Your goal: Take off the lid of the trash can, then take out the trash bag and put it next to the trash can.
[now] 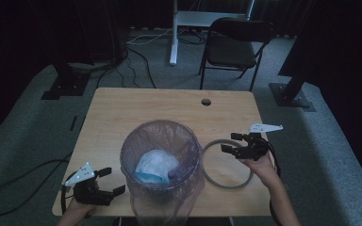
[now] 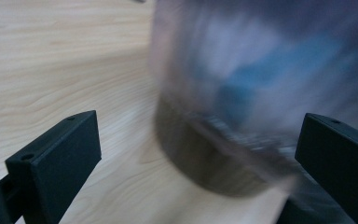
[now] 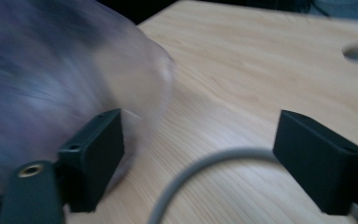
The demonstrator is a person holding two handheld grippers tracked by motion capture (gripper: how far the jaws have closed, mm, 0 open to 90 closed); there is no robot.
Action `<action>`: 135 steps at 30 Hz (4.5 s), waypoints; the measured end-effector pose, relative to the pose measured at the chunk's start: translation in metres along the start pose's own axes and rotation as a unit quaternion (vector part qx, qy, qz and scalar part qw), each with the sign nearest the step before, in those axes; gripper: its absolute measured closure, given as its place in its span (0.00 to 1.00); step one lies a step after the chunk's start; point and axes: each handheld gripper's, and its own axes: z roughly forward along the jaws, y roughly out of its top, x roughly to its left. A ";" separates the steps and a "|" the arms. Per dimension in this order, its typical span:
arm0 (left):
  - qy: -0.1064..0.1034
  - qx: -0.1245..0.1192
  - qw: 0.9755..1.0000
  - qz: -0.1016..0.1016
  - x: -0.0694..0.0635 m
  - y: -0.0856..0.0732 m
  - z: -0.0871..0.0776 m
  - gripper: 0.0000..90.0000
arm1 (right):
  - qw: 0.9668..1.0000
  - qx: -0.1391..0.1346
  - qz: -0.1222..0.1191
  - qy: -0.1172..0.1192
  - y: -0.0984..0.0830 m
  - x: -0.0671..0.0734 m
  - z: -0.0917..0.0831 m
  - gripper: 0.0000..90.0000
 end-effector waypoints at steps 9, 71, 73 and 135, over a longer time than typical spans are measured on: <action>-0.029 -0.054 0.998 0.024 -0.039 0.021 -0.017 0.00 | 0.995 -0.044 -0.050 0.068 0.046 0.046 -0.007 0.23; -0.023 -0.131 0.989 0.062 -0.067 0.055 -0.021 0.95 | 0.989 0.051 -0.135 0.016 0.110 0.112 0.054 0.83; -0.024 -0.140 0.988 0.064 -0.067 0.058 -0.024 0.99 | 0.991 0.040 -0.129 0.017 0.111 0.111 0.054 0.83; -0.017 -0.189 0.979 0.070 -0.099 0.179 0.016 0.60 | 0.961 0.062 -0.165 0.212 0.149 0.190 0.065 1.00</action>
